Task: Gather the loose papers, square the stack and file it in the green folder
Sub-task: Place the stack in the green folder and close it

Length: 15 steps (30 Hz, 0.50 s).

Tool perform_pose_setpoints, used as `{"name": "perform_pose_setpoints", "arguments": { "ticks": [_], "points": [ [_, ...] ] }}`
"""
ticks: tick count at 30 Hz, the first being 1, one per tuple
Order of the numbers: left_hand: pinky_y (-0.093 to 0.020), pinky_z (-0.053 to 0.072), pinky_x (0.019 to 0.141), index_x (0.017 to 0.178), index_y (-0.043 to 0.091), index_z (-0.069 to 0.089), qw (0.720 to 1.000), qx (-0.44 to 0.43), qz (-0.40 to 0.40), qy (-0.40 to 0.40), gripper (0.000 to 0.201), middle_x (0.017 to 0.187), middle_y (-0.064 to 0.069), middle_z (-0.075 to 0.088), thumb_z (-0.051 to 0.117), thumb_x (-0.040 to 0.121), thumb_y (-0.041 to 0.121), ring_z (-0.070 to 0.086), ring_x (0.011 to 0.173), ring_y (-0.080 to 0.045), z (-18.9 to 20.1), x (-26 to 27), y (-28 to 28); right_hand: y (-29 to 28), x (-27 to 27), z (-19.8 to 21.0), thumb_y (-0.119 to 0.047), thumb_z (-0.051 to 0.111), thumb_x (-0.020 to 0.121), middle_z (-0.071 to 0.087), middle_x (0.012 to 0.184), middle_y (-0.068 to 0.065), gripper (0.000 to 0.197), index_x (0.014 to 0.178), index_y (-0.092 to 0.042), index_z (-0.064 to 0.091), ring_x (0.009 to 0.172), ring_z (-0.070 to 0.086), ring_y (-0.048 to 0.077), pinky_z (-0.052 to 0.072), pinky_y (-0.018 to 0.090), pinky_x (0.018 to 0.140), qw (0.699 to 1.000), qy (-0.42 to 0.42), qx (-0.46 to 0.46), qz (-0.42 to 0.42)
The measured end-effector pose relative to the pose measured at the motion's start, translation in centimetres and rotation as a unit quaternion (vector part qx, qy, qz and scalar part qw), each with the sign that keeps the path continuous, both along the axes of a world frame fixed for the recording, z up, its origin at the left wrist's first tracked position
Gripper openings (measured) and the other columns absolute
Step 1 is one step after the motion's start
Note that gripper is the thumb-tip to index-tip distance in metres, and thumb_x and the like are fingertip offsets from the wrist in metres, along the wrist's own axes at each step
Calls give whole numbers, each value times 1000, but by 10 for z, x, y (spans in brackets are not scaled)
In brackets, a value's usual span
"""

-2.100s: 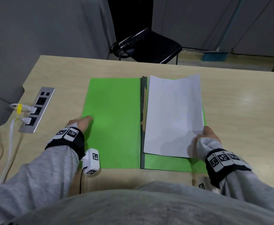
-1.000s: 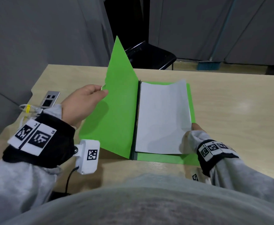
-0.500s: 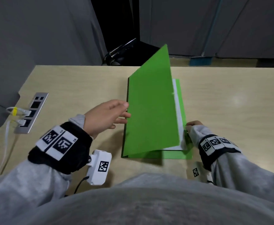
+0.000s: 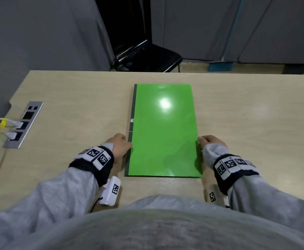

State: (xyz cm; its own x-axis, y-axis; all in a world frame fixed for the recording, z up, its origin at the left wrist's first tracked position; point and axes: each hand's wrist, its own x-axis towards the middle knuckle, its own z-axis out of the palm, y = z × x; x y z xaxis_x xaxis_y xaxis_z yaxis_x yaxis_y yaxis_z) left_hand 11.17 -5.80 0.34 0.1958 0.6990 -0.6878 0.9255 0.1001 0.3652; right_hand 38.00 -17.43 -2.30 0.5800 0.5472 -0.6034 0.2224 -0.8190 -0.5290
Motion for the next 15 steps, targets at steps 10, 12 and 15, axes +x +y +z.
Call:
{"name": "perform_pose_setpoints", "arguments": {
  "ticks": [10,12,15],
  "points": [
    [-41,44,99,139,10,36,1000,10,-4,2,68,138,-13,52,49,83,47,55,114,-30,-17,-27,18,21,-50,11,-27,38,97,62,116,17,37,119,-1,52,111,58,29,42,34,101,981,-74,-84,158],
    [-42,44,99,140,10,35,1000,11,4,7,69,139,-13,51,49,83,47,54,116,-30,-15,-41,26,33,-63,10,-27,34,98,60,119,17,38,121,-1,49,115,55,28,39,34,104,978,-70,-91,177],
    [-41,44,99,140,10,36,1000,11,21,17,70,139,-13,51,49,82,48,54,116,-31,-13,-71,42,58,-86,6,-27,51,89,60,123,16,38,122,-10,55,113,56,32,46,37,95,984,-70,-48,156]
  ]
}}
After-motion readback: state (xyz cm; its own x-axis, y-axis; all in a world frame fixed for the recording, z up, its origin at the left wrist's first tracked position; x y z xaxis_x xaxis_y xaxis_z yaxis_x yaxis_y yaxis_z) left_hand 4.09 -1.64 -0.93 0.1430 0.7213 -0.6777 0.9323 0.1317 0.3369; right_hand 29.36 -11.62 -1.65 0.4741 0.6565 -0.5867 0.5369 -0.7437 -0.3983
